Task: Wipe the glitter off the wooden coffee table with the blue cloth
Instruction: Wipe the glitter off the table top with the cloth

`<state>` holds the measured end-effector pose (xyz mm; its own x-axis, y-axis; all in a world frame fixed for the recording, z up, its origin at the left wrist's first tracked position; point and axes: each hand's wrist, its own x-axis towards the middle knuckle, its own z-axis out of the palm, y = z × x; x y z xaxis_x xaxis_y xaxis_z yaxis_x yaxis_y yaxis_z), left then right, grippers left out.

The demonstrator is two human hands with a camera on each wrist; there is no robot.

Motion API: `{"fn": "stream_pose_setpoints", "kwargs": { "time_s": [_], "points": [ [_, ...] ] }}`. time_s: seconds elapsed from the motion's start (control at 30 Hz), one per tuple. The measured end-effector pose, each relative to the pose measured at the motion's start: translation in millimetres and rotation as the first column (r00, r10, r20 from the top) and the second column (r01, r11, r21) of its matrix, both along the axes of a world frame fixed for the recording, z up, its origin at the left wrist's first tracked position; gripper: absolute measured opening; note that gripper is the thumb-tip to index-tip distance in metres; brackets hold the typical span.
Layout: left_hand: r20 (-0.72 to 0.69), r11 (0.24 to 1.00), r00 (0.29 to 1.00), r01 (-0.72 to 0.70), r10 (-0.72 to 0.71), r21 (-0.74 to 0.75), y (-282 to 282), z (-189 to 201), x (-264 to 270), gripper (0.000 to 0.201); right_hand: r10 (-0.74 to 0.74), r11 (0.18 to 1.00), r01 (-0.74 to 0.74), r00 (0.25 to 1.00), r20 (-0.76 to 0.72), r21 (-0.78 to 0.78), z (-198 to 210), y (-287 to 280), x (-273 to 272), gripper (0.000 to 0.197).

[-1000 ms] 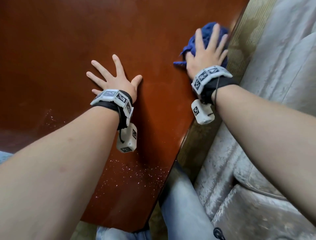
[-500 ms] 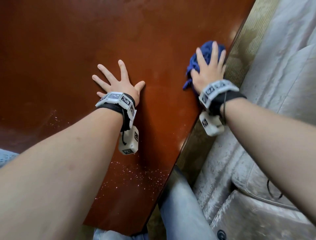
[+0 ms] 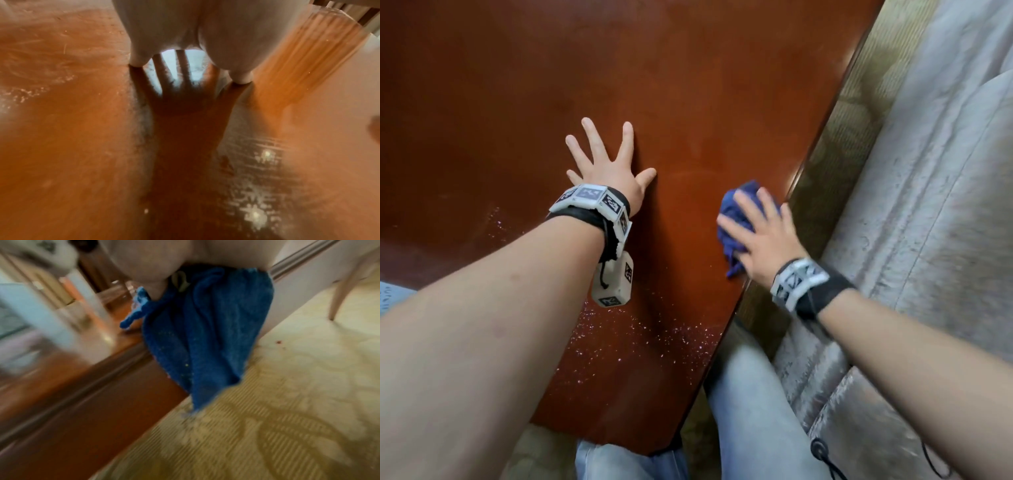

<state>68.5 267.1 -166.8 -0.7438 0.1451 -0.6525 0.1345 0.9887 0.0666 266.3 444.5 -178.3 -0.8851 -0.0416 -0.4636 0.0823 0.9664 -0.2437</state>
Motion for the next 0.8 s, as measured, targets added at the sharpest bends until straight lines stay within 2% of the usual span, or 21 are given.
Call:
{"fn": "stream_pose_setpoints", "kwargs": {
  "time_s": [0.1,0.2,0.27,0.37,0.43,0.5,0.57,0.67,0.73,0.8],
  "points": [
    [-0.016,0.999,0.999,0.045,-0.045,0.019,-8,-2,8,0.072,-0.297,0.954,0.298,0.954,-0.046,0.025,-2,13,-48,0.063],
    [-0.031,0.995,0.995,0.099,-0.098,0.029,-18,-5,18,0.070,-0.417,0.905,0.422,0.905,-0.087,0.049,-6,-19,-76,0.061],
    [-0.048,0.992,0.992,0.122,-0.121,0.035,-24,-7,22,0.069,-0.344,0.938,0.347,0.934,-0.096,0.009,-8,-53,-67,0.064],
    [-0.071,0.990,0.988,0.139,-0.137,0.037,-24,-8,24,0.068,-0.129,0.991,0.124,0.985,-0.112,-0.054,-7,-102,-16,0.070],
    [-0.079,0.989,0.986,0.148,-0.146,0.024,-25,-9,26,0.068,-0.060,0.995,0.053,0.994,-0.086,-0.082,-6,-109,20,0.075],
    [-0.080,0.985,0.982,0.171,-0.169,0.020,-28,-9,34,0.068,-0.058,0.996,0.054,0.997,-0.057,-0.065,-6,-92,41,0.078],
    [-0.075,0.981,0.979,0.190,-0.188,0.024,-32,-9,47,0.067,-0.185,0.983,0.184,0.981,-0.060,-0.028,-6,-63,39,0.073],
    [-0.065,0.978,0.977,0.207,-0.205,0.023,-37,-8,63,0.066,-0.424,0.905,0.426,0.902,-0.082,0.000,-7,-31,2,0.062],
    [-0.061,0.977,0.976,0.213,-0.210,0.032,-38,-8,66,0.067,-0.528,0.848,0.530,0.845,-0.080,0.012,-6,-33,-22,0.059],
    [-0.057,0.975,0.974,0.220,-0.218,0.042,-39,-8,65,0.068,-0.564,0.822,0.569,0.819,-0.100,0.019,-7,-48,-27,0.058]
  ]
}}
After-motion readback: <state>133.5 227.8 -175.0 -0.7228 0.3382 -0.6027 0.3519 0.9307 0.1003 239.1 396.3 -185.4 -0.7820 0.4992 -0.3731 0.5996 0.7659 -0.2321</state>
